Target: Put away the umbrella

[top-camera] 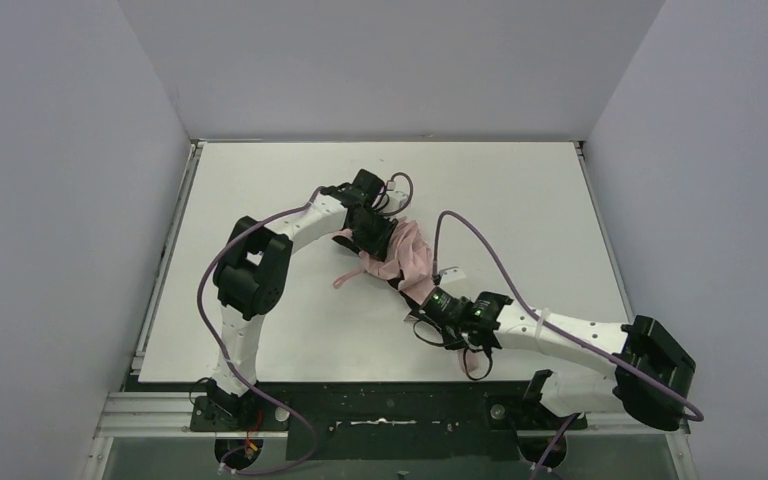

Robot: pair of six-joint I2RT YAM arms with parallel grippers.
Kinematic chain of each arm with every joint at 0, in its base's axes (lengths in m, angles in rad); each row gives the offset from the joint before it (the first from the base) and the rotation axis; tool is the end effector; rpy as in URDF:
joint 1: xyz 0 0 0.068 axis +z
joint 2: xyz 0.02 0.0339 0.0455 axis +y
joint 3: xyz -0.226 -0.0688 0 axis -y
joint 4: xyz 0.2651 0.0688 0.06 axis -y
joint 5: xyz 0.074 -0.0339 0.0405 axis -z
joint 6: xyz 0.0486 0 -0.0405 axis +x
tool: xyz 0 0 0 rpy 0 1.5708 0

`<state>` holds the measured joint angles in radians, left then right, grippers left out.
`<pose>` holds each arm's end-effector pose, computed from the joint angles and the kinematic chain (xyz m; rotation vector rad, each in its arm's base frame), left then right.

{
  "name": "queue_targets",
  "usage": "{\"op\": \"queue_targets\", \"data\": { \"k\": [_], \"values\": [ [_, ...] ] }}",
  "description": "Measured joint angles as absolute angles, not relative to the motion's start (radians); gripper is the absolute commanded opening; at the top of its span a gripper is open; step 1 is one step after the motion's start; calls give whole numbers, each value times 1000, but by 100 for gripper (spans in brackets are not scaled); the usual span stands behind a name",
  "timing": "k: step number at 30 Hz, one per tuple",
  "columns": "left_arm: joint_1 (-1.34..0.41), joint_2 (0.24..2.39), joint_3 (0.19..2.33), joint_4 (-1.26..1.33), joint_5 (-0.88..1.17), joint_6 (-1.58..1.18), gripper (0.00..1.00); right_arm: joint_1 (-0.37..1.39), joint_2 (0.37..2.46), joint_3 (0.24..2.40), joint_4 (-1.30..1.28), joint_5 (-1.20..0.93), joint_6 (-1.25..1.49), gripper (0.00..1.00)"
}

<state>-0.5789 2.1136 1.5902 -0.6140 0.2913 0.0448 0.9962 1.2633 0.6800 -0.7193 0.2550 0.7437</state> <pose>0.3665 -0.2562 0.1171 0.9279 2.5890 -0.5486 0.1396 0.1931 0.1163 -0.3018 2.7589 0.0567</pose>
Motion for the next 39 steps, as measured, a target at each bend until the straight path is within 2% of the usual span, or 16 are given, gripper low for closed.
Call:
{"op": "queue_targets", "data": {
  "k": [2,7,11,19,28,36,39],
  "values": [
    [-579,2114,1591,-614,275,51,0,997,1234,685,-728,254,743,39],
    [-575,2114,1591,-585,226,74,0,987,1121,714,-749,203,696,54],
    [-575,2114,1591,-580,213,95,0,937,1067,748,-765,150,673,60],
    [-575,2114,1600,-587,186,137,0,820,1032,750,-875,153,669,60],
    [-571,2114,1607,-601,179,162,0,818,1108,689,-775,122,675,45],
    [-516,2140,1659,-652,162,181,0,833,1213,636,-674,117,672,8],
    [-486,2154,1685,-669,141,186,0,836,1236,638,-662,133,664,0]
  ]
}}
